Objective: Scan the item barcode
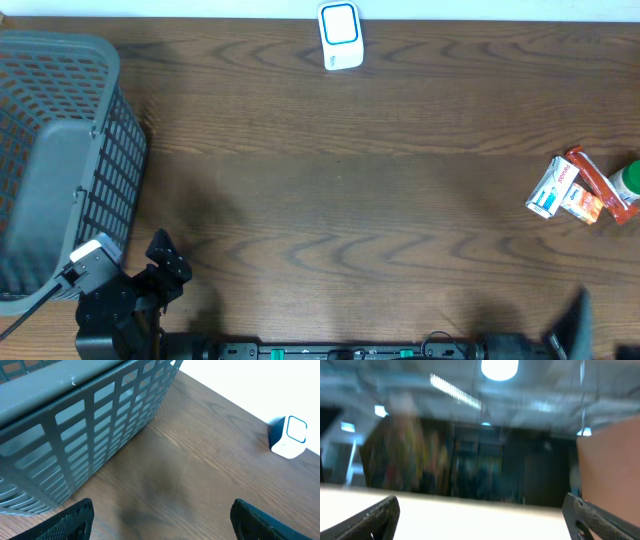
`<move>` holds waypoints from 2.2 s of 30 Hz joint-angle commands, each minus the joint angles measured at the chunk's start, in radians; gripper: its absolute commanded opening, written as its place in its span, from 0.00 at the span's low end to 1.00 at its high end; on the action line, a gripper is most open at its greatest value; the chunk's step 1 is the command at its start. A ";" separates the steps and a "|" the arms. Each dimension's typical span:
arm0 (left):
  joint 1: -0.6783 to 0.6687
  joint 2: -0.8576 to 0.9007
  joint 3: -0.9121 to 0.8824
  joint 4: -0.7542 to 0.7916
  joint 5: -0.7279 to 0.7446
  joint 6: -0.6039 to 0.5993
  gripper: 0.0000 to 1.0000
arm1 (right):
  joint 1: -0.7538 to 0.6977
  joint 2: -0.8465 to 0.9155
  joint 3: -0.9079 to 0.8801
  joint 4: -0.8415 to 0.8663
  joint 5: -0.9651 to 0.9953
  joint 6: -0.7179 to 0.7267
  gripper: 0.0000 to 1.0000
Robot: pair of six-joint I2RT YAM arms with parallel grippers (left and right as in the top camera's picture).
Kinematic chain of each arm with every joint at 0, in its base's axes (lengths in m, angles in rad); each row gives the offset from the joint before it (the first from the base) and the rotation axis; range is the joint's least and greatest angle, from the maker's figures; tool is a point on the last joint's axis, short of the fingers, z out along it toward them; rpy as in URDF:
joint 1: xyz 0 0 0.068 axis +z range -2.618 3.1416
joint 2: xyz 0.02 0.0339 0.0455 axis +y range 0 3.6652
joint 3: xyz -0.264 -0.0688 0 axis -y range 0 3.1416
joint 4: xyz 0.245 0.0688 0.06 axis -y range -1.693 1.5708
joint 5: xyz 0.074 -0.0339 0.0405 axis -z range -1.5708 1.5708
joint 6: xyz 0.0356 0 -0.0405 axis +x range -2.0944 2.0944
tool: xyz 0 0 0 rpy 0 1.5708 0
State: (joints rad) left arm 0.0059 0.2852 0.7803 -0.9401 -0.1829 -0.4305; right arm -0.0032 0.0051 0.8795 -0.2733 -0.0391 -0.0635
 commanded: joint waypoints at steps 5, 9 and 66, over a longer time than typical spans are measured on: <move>0.005 -0.004 0.005 -0.002 -0.005 -0.005 0.88 | 0.011 0.004 -0.152 -0.075 0.037 -0.054 0.99; 0.005 -0.004 0.005 -0.002 -0.005 -0.005 0.88 | 0.011 0.004 -0.221 -0.053 0.043 -0.059 0.99; 0.005 -0.004 0.005 -0.002 -0.005 -0.005 0.88 | 0.010 0.003 -0.874 0.202 0.079 0.119 0.99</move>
State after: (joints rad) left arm 0.0059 0.2852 0.7803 -0.9398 -0.1829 -0.4305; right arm -0.0032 0.0128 0.0067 -0.0681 0.0311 0.0418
